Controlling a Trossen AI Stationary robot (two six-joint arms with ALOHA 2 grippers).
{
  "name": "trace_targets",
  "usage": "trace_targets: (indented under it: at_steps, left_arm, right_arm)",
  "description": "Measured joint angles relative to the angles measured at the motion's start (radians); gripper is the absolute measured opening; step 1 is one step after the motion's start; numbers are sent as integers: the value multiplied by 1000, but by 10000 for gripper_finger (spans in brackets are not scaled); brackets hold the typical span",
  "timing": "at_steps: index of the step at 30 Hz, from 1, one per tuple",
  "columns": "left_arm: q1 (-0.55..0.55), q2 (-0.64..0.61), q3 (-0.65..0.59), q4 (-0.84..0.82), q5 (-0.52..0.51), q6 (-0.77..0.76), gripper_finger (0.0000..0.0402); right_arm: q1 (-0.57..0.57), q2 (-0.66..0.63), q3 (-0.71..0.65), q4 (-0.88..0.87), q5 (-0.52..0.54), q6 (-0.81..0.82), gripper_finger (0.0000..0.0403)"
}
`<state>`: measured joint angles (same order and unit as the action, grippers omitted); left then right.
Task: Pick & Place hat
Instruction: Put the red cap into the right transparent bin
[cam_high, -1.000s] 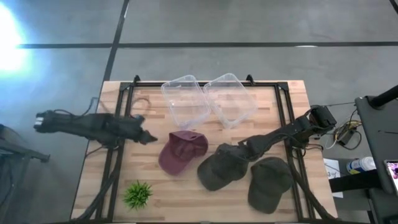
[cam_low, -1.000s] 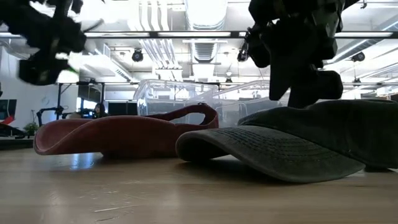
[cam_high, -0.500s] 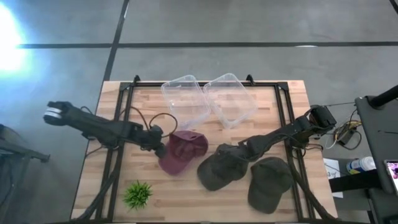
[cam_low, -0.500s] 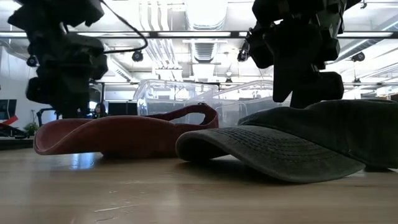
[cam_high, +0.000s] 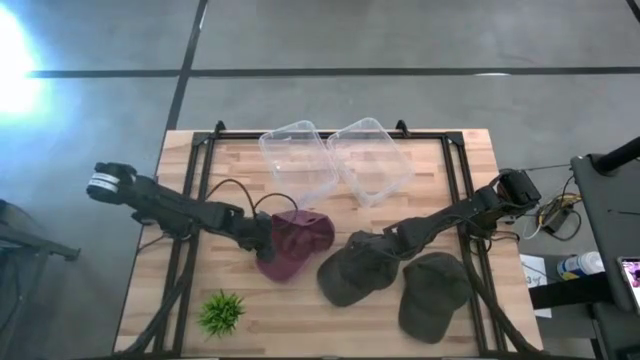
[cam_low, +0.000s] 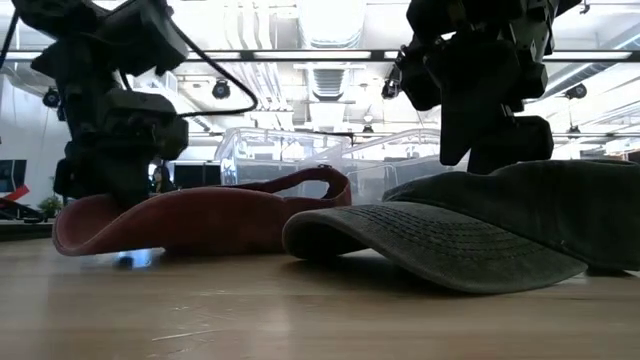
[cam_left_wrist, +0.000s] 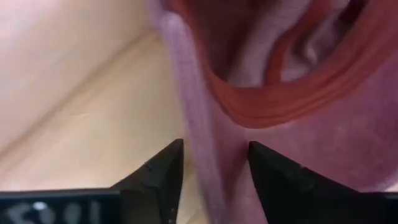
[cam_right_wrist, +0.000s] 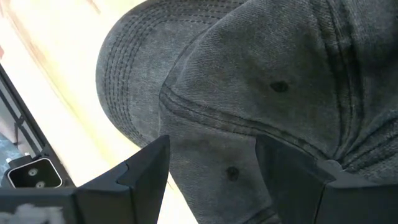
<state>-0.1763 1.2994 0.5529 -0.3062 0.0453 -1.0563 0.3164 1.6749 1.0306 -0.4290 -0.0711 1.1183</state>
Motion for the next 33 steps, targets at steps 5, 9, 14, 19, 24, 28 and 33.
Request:
trace_targets:
  at_steps: [5, 9, 14, 19, 24, 28, 33]
  left_arm:
    - [-5, -32, 21, 6, 27, 19, 28]
    - [-24, -134, 67, -39, 10, -23, 10]
    - [-95, -298, 224, -94, -154, -33, 7]
    - [-195, -379, 360, -69, -826, 41, 6]
    - [-135, -319, 378, 66, -1368, 184, 5]
    - [7, -179, 378, 96, -1318, 206, 6]
    - [139, 17, 412, 42, -1185, 182, 6]
  right_arm:
    - [1, 0, 0, 0, -4, -4, 233]
    - [2, 0, 0, -8, -5, -4, 233]
    - [2, -4, 1, -10, -5, -25, 233]
    - [2, -6, 3, -10, 25, -23, 233]
    - [0, -6, 2, -10, 89, 29, 233]
    - [-1, -6, 5, -9, 101, 51, 233]
    - [0, -6, 7, -9, 100, 72, 233]
